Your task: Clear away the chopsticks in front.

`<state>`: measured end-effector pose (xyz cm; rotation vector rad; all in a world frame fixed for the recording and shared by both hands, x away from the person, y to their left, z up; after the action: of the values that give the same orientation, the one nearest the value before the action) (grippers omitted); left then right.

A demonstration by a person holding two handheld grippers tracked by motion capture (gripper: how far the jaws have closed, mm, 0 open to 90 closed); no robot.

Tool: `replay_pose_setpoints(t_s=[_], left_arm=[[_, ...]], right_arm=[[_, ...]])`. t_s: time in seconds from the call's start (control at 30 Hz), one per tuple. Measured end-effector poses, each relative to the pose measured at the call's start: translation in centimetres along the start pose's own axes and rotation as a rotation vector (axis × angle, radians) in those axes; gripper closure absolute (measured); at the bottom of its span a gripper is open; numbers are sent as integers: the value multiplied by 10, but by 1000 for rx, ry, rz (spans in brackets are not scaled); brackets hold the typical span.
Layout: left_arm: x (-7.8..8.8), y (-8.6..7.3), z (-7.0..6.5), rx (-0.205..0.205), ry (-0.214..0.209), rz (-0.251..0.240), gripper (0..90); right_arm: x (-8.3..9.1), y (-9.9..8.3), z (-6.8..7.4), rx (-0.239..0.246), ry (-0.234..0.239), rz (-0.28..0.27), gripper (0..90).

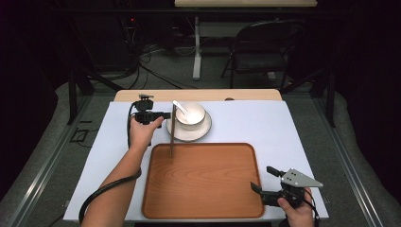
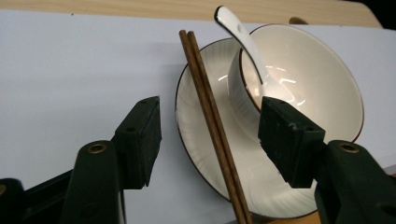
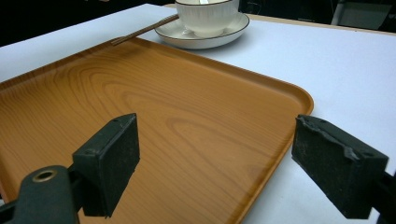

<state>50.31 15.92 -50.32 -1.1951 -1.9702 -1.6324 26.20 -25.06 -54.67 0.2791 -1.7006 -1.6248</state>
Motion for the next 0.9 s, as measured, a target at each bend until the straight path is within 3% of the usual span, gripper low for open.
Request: replay_pose_setpoints(t_s=[0.17,0.27,0.43,0.57,0.7,0.9], left_arm=[[-6,-1,-2,-20,-36,-1,402],[-10,-2,-2,-1,-45,32,450],[-13,-3,0,29,-35,51,483],[-17,-4,0,28,-44,77,492],[-21,-5,-1,47,-61,105,566],[-28,-9,-3,44,-38,140,662]], right_arm=[[0,0,0,-2,1,-1,148],[0,0,0,0,1,0,148],[0,0,0,-2,4,-3,148],[0,0,0,0,5,1,148],[0,0,0,2,7,-1,148],[1,0,0,0,7,0,148]])
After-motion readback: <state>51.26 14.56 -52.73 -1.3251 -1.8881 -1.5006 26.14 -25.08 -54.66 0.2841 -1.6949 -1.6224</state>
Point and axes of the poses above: each handheld gripper's, and its own axes: x roughly backward along the jaws, y roughly out of its top, z roughly to its left, the point moved 3 cm from there along -x, roughly forward along the jaws, and after that the axes turned 1 degree about y, right-handed, at the moved point
